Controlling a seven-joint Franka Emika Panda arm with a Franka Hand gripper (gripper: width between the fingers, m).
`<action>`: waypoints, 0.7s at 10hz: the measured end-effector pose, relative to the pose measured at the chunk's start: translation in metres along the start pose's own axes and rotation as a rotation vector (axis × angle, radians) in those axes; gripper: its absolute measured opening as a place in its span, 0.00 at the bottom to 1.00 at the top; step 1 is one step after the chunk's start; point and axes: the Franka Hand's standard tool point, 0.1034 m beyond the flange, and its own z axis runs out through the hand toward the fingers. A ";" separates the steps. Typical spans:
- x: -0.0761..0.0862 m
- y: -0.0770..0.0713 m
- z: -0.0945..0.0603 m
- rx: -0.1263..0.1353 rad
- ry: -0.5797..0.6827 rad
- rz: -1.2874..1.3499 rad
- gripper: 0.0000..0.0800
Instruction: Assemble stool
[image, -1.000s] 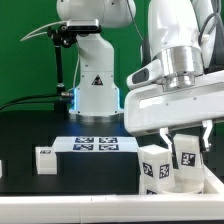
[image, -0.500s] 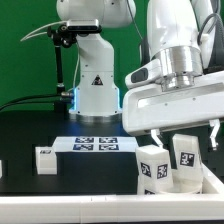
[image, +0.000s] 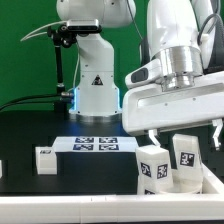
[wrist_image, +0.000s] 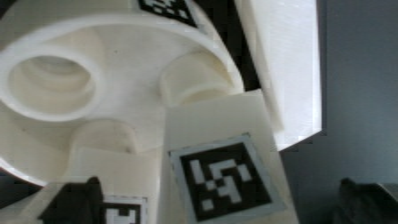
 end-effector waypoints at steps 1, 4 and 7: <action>0.002 0.001 0.000 -0.005 -0.016 -0.008 0.81; 0.032 0.008 -0.030 -0.017 -0.155 0.012 0.81; 0.028 -0.008 -0.031 -0.024 -0.295 0.048 0.81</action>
Offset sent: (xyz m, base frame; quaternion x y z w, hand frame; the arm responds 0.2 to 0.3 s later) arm 0.0027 -0.0168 0.0352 0.0013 -0.1407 0.0063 0.9900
